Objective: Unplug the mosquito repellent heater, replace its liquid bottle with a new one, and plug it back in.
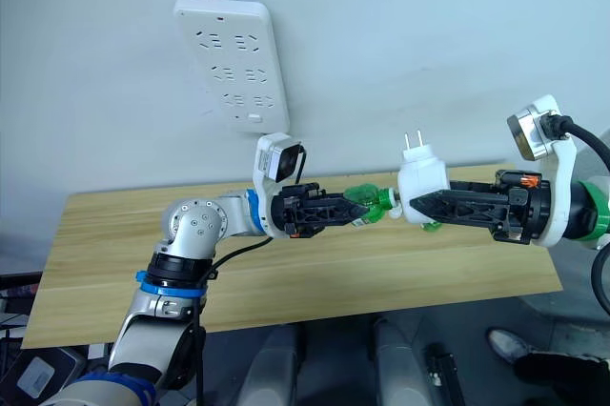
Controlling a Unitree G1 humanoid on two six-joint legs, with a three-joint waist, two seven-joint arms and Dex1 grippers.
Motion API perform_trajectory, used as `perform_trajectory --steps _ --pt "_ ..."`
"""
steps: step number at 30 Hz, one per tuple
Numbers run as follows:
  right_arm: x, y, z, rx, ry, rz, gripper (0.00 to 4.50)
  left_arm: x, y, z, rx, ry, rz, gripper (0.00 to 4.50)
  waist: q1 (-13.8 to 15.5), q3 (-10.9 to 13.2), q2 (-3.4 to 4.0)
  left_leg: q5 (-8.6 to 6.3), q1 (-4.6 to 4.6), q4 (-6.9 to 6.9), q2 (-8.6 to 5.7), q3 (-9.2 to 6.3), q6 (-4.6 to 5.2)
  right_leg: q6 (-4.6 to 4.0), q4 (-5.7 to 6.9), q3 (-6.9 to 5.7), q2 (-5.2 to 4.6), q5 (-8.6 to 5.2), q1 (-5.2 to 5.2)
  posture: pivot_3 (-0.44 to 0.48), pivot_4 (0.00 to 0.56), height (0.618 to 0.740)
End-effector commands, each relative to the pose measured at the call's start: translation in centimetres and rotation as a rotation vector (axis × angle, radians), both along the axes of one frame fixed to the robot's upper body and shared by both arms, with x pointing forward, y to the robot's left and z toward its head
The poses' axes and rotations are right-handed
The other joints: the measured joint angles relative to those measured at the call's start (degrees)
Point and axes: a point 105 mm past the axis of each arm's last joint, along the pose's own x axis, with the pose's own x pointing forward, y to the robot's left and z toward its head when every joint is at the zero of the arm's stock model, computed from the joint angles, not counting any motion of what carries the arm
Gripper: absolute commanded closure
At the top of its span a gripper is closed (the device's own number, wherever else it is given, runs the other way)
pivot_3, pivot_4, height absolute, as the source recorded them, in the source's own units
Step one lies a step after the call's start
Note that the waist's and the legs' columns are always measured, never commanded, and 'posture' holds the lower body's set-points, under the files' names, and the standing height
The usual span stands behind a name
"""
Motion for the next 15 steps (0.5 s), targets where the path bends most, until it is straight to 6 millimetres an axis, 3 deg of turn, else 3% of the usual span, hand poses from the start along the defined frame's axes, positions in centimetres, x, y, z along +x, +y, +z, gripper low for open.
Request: perform_trajectory --steps 1,15 --pt "-0.78 0.88 0.15 -0.004 -0.018 0.042 1.52 -1.78 -0.53 1.49 -0.046 -0.062 -0.095 2.22 0.00 0.00 0.00 0.00 0.00 0.00 0.00 0.00 0.00 0.00 0.00 0.00 0.00 0.00 0.00 0.120 0.319 0.740" --pt "-0.13 0.82 0.22 0.016 -0.023 0.011 1.52 -2.05 -0.39 1.56 -0.041 -0.078 -0.118 2.22 -0.08 0.00 0.00 0.00 0.00 0.00 0.00 0.00 0.00 0.00 0.00 0.00 0.00 0.00 0.00 0.120 0.321 0.740"
